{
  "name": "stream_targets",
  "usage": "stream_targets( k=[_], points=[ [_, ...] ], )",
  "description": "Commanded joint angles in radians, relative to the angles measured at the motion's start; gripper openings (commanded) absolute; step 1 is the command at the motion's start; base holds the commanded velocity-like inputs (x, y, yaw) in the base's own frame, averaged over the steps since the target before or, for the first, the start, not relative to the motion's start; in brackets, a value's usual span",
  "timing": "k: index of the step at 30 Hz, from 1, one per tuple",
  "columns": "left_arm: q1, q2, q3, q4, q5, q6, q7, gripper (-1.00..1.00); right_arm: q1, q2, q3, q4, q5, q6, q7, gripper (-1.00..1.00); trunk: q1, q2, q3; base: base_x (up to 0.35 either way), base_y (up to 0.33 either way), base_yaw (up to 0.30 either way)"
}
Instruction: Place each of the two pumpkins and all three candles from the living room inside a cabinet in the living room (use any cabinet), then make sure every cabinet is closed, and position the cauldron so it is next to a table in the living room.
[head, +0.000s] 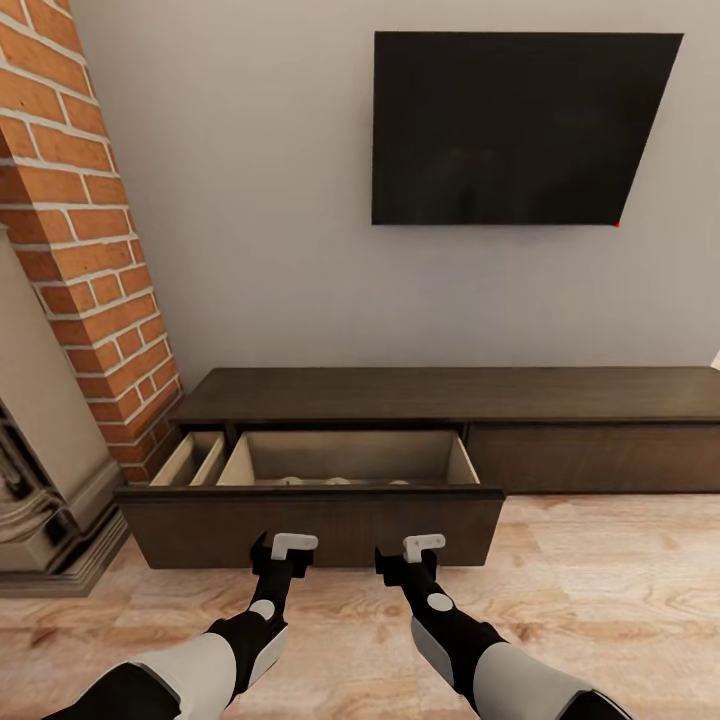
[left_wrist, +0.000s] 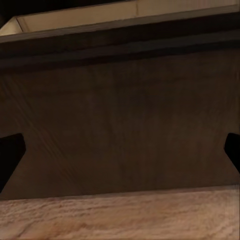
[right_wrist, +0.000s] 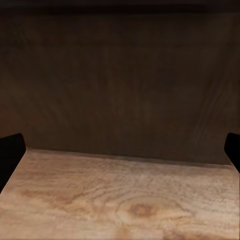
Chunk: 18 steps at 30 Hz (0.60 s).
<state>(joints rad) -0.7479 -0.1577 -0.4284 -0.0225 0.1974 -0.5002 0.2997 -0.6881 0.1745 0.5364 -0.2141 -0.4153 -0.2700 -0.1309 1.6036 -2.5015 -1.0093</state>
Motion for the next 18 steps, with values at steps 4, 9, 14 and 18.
stream_targets(
  k=[4, 9, 14, 18],
  points=[
    [-0.001, 0.0, 0.002, 0.001, 0.008, -0.003, 0.005, 1.0, -0.001, 0.0, 0.008, 0.001, -0.007, -0.004, -0.006, 1.0, 0.0, 0.0, -0.001, 0.06, 0.0, 0.0],
    [-0.001, 0.0, 0.006, 0.004, 0.008, -0.003, 0.007, 1.0, -0.001, 0.0, 0.009, -0.001, -0.007, -0.003, -0.006, 1.0, 0.0, 0.0, -0.001, 0.005, 0.0, 0.0],
    [-0.001, 0.0, 0.007, 0.005, 0.008, -0.003, 0.007, 1.0, -0.001, 0.0, 0.008, -0.001, -0.007, -0.003, -0.006, 1.0, 0.0, 0.0, -0.001, 0.001, 0.0, 0.0],
    [-0.001, 0.0, 0.007, 0.006, 0.007, -0.003, 0.007, 1.0, -0.001, 0.0, 0.007, -0.001, -0.007, -0.002, -0.007, 1.0, 0.0, 0.0, -0.001, 0.014, 0.0, 0.0]
  ],
)
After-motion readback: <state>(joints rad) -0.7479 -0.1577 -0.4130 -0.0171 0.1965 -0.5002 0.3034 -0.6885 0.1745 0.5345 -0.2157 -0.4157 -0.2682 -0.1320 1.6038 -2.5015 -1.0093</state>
